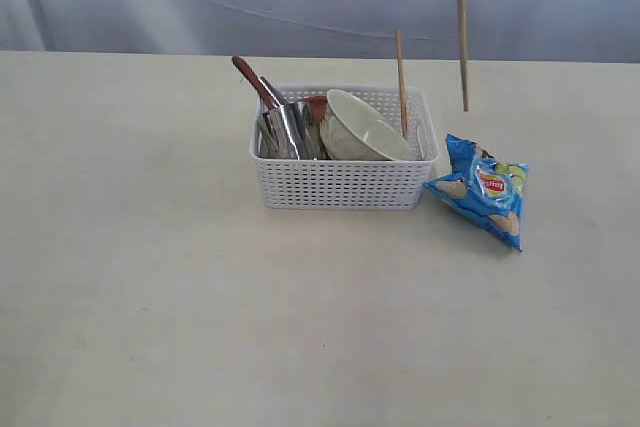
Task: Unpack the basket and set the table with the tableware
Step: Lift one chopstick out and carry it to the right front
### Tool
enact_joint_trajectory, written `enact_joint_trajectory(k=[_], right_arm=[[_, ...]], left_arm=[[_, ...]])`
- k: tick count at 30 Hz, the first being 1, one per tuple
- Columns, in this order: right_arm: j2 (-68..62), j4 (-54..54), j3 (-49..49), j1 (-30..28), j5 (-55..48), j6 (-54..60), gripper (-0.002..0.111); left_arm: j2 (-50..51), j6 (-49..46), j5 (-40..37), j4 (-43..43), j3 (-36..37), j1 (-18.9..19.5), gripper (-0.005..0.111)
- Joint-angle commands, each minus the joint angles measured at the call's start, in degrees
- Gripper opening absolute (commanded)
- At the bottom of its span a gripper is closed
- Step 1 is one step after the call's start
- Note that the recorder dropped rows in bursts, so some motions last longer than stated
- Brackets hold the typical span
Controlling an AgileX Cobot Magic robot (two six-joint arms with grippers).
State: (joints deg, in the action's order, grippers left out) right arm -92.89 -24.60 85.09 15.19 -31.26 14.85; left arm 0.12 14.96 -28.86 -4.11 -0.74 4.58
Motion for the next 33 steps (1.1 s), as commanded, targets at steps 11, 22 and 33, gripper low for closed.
enact_joint_trajectory(k=[11, 22, 33], right_arm=[[28.12, 24.6, -18.69, -0.21, -12.8, -20.03, 0.0], [46.71, 19.67, -36.15, -0.21, -20.72, -20.59, 0.0], [47.38, 9.29, -44.87, -0.21, -23.21, -20.59, 0.0]], left_arm=[[-0.12, 0.1, 0.3, -0.19, 0.35, 0.1, 0.0], [-0.12, 0.1, 0.3, -0.19, 0.35, 0.1, 0.0], [-0.12, 0.1, 0.3, -0.19, 0.35, 0.1, 0.0]])
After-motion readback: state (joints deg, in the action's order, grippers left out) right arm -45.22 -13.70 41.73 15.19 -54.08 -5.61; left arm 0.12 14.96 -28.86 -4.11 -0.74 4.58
